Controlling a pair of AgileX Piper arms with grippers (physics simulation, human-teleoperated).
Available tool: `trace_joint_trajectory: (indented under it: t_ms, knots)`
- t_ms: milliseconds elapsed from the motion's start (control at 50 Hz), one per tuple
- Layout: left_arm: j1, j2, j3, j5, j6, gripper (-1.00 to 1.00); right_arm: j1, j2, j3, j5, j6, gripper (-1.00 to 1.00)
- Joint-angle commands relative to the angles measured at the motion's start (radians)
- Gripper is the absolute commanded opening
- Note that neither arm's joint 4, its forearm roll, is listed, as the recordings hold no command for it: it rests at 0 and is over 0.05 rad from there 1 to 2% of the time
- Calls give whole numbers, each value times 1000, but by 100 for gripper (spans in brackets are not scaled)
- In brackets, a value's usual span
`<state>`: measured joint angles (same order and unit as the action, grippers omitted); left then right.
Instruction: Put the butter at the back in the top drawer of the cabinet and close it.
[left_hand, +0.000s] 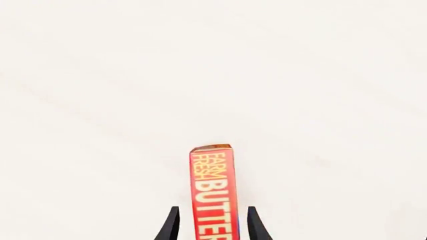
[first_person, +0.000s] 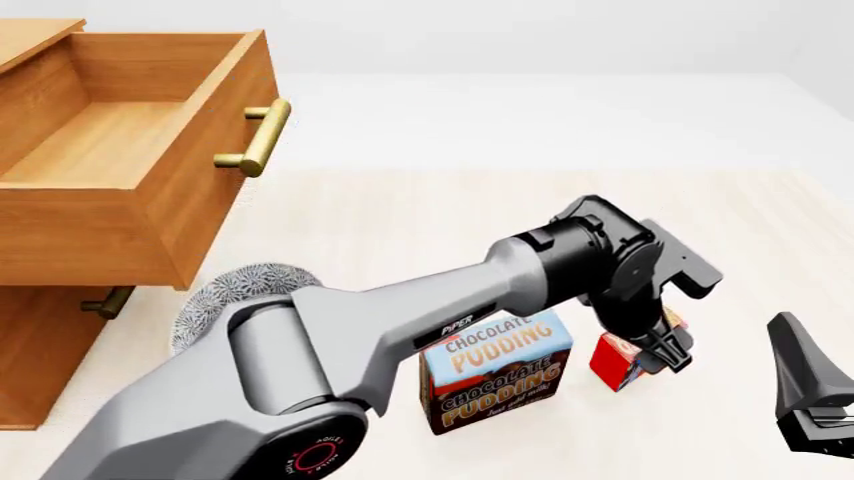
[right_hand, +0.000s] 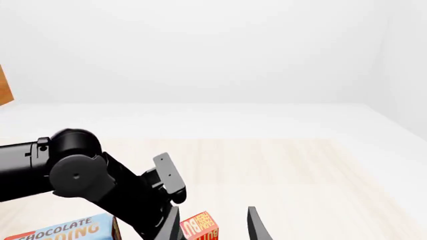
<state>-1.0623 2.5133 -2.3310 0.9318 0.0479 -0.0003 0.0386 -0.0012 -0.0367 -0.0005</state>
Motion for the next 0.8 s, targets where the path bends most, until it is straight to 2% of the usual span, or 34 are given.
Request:
trace_joint_trajectory:
  t_ms: [20,800]
  knots:
    - [2,11,1,-2,-3,100,0,1,0,-1,0,100]
    - [-7,51,-25,5,-14,100,0,-8,0,7,0,100]
